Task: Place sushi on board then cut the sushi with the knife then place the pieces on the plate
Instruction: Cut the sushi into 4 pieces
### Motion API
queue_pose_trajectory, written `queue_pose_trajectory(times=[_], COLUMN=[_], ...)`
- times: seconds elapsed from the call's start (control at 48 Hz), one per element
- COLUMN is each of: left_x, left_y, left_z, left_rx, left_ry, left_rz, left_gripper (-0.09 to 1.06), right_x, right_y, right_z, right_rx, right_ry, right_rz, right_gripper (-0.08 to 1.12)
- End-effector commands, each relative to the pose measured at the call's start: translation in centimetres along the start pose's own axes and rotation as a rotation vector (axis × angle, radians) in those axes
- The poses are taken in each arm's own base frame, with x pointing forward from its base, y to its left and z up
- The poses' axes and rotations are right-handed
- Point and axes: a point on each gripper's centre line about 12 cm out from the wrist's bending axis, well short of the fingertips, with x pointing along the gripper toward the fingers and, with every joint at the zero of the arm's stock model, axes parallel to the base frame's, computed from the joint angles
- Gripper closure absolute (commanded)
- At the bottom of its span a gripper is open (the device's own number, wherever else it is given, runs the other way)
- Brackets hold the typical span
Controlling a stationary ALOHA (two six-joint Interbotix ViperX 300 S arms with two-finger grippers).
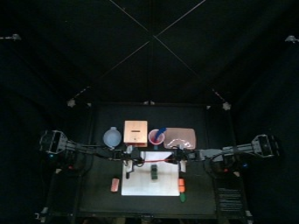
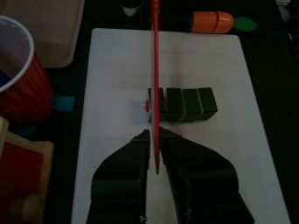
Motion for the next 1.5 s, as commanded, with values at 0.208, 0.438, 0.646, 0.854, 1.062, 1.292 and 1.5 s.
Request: queue_pose_trajectory(times=[0.208,0.438,0.646,0.854,1.062,1.292,1.5], left_x=[0.7,2.1,3.0,3.3,3.4,3.4,3.3], left_y=[-1.8,-2.8,-3.3,-3.3,-3.0,-3.0,-3.0], left_z=[0.5,0.0,-0.2,-0.4,-0.5,-0.5,-0.1], left_rx=[0.014,0.007,0.013,0.015,0.015,0.017,0.029], left_ry=[-0.008,0.023,0.037,0.045,0.049,0.048,0.036], left_rz=[-0.038,-0.055,-0.063,-0.061,-0.056,-0.055,-0.056], left_gripper=[0.55,0.55,0.55,0.55,0.55,0.55,0.55], right_x=[1.2,1.9,2.6,3.3,3.4,3.3,3.2], right_y=[1.1,1.5,1.5,1.3,1.2,1.2,0.9], right_z=[-1.5,-2.6,-3.4,-3.8,-3.6,-3.4,-3.1], right_rx=[0.107,0.117,0.114,0.106,0.095,0.086,0.085], right_ry=[0.142,0.234,0.288,0.323,0.32,0.319,0.307], right_rz=[0.014,0.014,0.008,-0.001,-0.002,-0.003,-0.009], right_gripper=[0.76,0.76,0.76,0.76,0.76,0.76,0.76])
